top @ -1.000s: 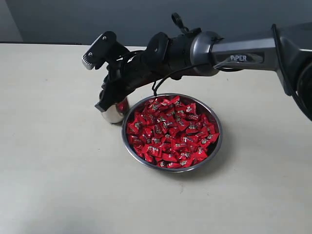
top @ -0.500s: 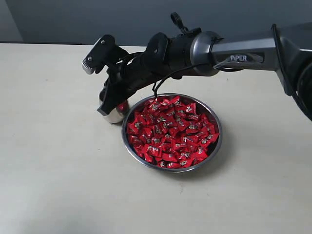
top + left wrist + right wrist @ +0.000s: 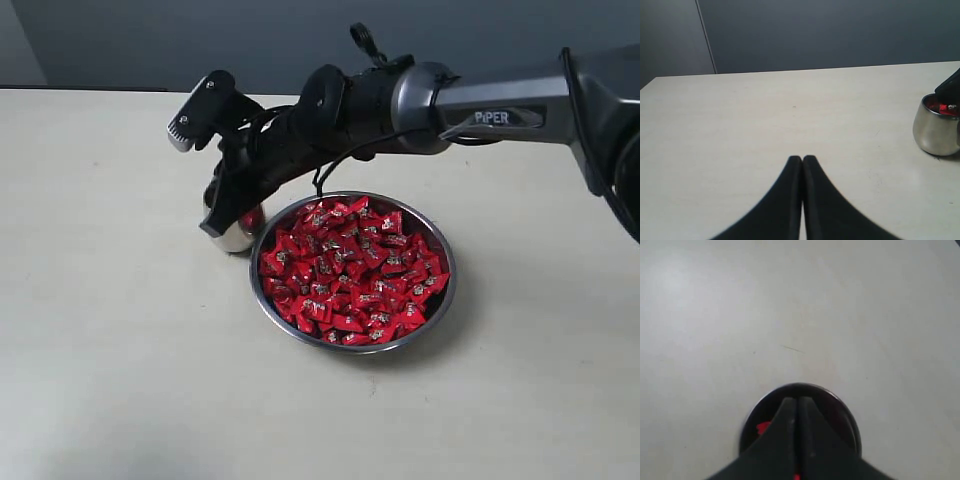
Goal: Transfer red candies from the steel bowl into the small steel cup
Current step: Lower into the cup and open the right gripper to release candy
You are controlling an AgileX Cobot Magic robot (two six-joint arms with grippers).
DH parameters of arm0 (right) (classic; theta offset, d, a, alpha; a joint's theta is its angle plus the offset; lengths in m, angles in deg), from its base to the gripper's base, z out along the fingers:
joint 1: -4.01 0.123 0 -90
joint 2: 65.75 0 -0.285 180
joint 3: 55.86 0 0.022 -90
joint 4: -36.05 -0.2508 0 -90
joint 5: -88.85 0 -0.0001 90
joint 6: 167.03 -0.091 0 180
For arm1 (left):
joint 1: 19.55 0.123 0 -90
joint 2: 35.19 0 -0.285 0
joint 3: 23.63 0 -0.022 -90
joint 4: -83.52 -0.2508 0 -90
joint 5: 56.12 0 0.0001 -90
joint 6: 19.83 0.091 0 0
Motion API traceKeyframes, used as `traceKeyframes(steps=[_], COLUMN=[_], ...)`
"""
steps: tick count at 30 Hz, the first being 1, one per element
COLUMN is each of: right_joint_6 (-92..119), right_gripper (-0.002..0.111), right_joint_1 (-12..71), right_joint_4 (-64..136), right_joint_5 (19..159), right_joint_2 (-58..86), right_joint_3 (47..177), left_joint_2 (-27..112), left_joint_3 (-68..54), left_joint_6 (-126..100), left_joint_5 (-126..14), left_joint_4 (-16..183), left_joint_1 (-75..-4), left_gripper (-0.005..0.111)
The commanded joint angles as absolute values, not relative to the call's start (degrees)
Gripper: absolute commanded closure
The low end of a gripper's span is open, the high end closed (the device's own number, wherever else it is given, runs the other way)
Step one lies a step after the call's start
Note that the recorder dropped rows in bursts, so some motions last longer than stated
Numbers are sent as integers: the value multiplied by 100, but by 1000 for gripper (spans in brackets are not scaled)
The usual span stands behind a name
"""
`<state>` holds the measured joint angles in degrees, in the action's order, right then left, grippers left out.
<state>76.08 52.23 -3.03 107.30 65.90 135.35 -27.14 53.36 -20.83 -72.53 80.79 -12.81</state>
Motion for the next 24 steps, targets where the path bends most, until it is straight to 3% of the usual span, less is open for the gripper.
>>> traceKeyframes(steps=[1,24], right_joint_6=[7438,7090], right_gripper=[109,109], right_joint_1=[5206,5206], right_joint_4=[-76,138], right_joint_5=[10793,10524], right_joint_2=[6396,6453], right_joint_3=[13516,13516], left_joint_2=[-2740,-2740], left_joint_3=[5358,5358], left_joint_6=[-2092,-2092], left_joint_5=[-7241,-7241], left_joint_4=[8095,8095], left_joint_1=[-1278,-1278], left_gripper=[106,106])
